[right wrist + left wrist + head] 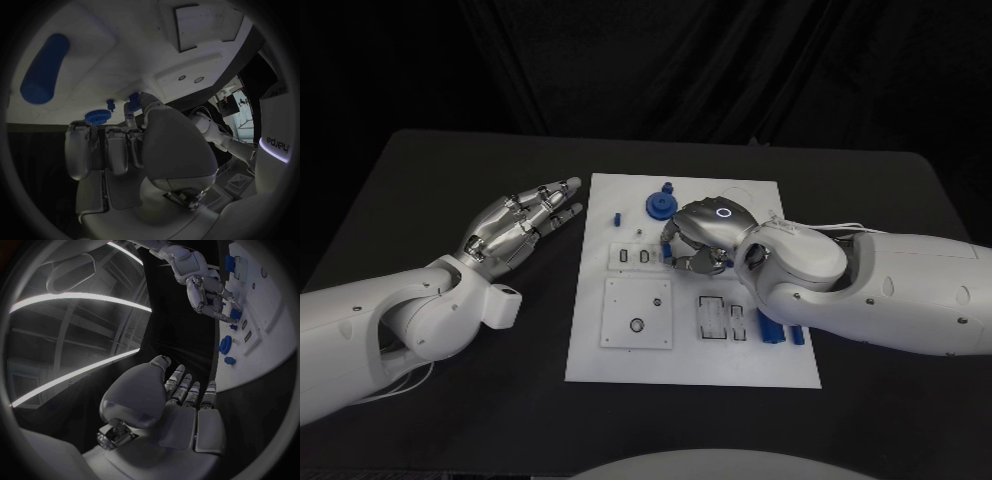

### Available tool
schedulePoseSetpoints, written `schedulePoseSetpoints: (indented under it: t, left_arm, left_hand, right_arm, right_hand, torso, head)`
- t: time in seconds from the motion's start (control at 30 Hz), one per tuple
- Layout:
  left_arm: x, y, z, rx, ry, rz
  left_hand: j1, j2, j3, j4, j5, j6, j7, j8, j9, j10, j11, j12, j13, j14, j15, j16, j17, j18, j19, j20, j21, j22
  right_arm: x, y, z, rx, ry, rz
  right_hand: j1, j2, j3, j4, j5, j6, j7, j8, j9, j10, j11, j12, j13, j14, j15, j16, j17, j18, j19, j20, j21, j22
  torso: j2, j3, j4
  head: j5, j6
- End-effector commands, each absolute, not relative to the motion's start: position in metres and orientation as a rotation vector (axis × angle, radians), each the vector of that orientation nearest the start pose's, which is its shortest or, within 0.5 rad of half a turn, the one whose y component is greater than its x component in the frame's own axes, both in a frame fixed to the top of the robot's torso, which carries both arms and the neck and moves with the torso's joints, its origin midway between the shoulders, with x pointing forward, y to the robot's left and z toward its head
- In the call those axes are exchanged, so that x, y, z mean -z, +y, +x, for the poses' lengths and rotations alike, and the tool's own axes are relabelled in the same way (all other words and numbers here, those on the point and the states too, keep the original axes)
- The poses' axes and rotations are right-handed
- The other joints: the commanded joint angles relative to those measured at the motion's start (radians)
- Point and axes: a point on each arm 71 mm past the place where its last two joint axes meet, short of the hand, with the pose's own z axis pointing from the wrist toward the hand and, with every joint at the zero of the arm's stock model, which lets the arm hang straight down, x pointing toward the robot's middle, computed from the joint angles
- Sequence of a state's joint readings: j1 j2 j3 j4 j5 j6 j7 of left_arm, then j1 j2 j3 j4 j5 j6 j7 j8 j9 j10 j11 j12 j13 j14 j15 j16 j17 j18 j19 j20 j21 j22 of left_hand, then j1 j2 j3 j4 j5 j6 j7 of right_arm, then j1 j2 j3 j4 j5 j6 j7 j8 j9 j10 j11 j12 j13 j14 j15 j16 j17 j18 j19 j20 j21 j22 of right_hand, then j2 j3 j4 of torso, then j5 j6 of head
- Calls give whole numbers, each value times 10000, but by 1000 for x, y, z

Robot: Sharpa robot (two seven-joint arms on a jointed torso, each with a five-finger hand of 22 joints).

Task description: Assemble the parts on the task board

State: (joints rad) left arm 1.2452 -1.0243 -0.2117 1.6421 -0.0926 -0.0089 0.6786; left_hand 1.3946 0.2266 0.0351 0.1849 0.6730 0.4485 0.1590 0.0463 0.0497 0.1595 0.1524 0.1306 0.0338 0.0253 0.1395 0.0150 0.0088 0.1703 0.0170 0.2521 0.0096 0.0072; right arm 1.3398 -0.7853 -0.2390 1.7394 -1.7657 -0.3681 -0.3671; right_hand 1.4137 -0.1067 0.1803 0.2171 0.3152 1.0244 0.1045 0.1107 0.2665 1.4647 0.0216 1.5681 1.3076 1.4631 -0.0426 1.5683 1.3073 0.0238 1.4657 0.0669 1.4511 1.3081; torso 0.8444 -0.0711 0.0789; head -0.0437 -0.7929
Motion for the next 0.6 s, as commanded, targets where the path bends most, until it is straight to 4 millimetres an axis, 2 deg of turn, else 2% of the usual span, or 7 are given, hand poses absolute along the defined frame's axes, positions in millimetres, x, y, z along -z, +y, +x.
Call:
schedulePoseSetpoints:
  t: [0.03, 0.07, 0.2, 0.3, 0.43, 0.47, 0.6]
  left_arm:
    - [181, 249, 435, 19339, 13114, -8002]
    - [181, 249, 435, 19339, 13117, -8003]
    - [181, 249, 436, 19341, 13127, -8005]
    - [181, 249, 436, 19340, 13138, -8008]
    - [181, 249, 436, 19324, 13140, -8012]
    - [181, 249, 436, 19319, 13141, -8014]
    - [181, 250, 436, 19300, 13143, -8020]
  left_hand:
    - [-91, 5, 71, -1, 50, 59, 114, 64, 14, -3, 44, 55, 10, -7, 80, 64, 12, 102, -1, 73, 6, 16]
    - [-91, 5, 71, -1, 50, 59, 114, 64, 14, -3, 44, 55, 10, -7, 80, 64, 12, 102, -1, 73, 6, 16]
    - [-96, 6, 94, -1, 51, 57, 128, 62, 13, -2, 61, 54, 9, -2, 98, 70, 14, 102, 3, 90, 9, 18]
    - [-96, 6, 94, -1, 51, 57, 128, 62, 13, -2, 61, 54, 9, -2, 98, 70, 14, 102, 3, 90, 9, 18]
    - [-97, 5, 101, -2, 51, 52, 132, 61, 12, -2, 65, 54, 9, -4, 103, 67, 13, 102, 6, 96, 10, 19]
    - [-97, 5, 101, -2, 51, 52, 132, 61, 12, -2, 65, 54, 9, -4, 103, 67, 13, 102, 6, 96, 10, 19]
    - [-97, 5, 101, -2, 51, 52, 132, 61, 12, -2, 65, 54, 9, -4, 103, 67, 13, 102, 6, 96, 10, 19]
  right_arm:
    - [177, -127, 434, -4839, 15778, -4708]
    - [177, -126, 434, -4854, 15777, -4726]
    - [177, -126, 434, -4925, 15746, -4771]
    - [177, -125, 434, -4999, 15698, -4801]
    - [176, -126, 434, -5078, 15625, -4805]
    - [176, -126, 434, -5094, 15604, -4798]
    - [175, -127, 434, -5231, 15432, -4733]
  right_hand:
    - [-96, -175, -144, 48, -403, -167, 37, -113, -50, 1061, 70, 27, 2632, 1077, 79, 25, 2635, 84, 398, 69, -20, 2197]
    - [-160, -235, -198, 97, -697, -199, 45, -135, -37, 1061, 72, 27, 2632, 1077, 85, 25, 2635, 88, 393, 77, -33, 2193]
    - [-322, -409, -343, 311, -1344, -344, 59, -218, -19, 1061, 50, 27, 2632, 1077, 71, 25, 2635, 91, 392, 78, -43, 2191]
    - [-400, -608, -471, 588, -1841, -849, 67, -447, -101, 1061, -22, 27, 2632, 1077, 17, 25, 2635, 91, 397, 39, -42, 2193]
    - [-439, -740, -559, 726, -2174, -1236, 54, -482, -187, 1061, -45, 27, 2632, 1077, -8, 25, 2635, 97, 385, 10, -73, 2184]
    - [-477, -778, -594, 736, -2314, -1517, 51, -488, -266, 1061, -55, 27, 2632, 1077, -21, 25, 2635, 101, 376, -4, -95, 2178]
    - [-483, -790, -604, 734, -2382, -1885, 46, -492, -384, 1061, -61, 27, 2632, 1077, -26, 25, 2635, 102, 375, -13, -104, 2177]
  torso:
    - [-6, -14, 17]
    - [-7, -14, 15]
    - [-12, -17, 13]
    - [-15, -14, 12]
    - [-13, -12, 11]
    - [-13, -12, 12]
    - [-9, -16, 20]
  head:
    - [-13, -1]
    - [-13, 4]
    - [4, -10]
    - [-7, -17]
    - [-2, -16]
    - [3, -16]
    - [-1, -22]
